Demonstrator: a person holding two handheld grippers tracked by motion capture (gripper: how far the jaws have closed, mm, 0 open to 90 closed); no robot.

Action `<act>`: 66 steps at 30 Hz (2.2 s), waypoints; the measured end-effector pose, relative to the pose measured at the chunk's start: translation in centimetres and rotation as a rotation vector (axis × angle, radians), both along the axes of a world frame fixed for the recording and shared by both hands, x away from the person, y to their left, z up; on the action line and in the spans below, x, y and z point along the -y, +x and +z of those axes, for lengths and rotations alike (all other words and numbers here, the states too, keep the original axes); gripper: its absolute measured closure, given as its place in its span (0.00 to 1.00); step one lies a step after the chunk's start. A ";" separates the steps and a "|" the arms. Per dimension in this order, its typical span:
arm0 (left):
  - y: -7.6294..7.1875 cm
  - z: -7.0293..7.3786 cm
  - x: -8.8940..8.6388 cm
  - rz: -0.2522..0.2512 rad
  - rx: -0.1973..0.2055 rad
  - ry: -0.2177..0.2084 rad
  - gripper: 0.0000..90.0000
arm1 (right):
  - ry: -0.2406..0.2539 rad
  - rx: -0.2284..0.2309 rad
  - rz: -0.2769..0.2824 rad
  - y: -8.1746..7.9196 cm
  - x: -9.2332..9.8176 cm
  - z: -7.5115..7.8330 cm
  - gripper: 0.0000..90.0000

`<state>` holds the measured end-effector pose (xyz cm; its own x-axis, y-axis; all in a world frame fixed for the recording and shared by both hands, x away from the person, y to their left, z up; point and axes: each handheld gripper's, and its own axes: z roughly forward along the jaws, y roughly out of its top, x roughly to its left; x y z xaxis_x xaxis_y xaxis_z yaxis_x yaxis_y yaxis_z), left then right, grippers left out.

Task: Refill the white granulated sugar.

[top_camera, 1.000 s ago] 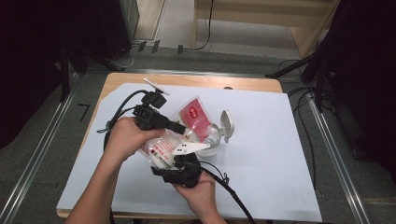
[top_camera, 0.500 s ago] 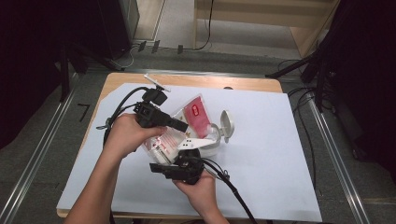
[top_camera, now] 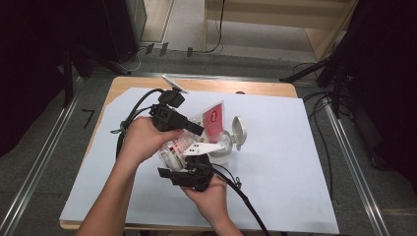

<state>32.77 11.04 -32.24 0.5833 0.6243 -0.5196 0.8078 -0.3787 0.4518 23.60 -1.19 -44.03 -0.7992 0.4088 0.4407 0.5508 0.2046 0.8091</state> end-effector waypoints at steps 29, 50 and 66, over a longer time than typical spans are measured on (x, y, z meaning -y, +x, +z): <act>-0.9 1.1 -0.6 -0.010 0.082 0.017 0.92 | 0.027 -0.009 -0.011 -0.2 -0.2 0.9 0.68; -1.5 2.2 -1.7 0.048 0.125 0.011 0.90 | 0.061 -0.020 0.027 0.3 -1.3 1.9 0.63; -1.6 2.2 -1.4 0.038 0.139 0.006 0.88 | 0.097 -0.036 0.025 0.3 -1.1 1.6 0.68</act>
<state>31.13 12.43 -30.03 0.6253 0.6503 -0.4315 0.7514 -0.3522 0.5580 23.93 -0.14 -42.45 -0.7914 0.3425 0.5063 0.5759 0.1402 0.8054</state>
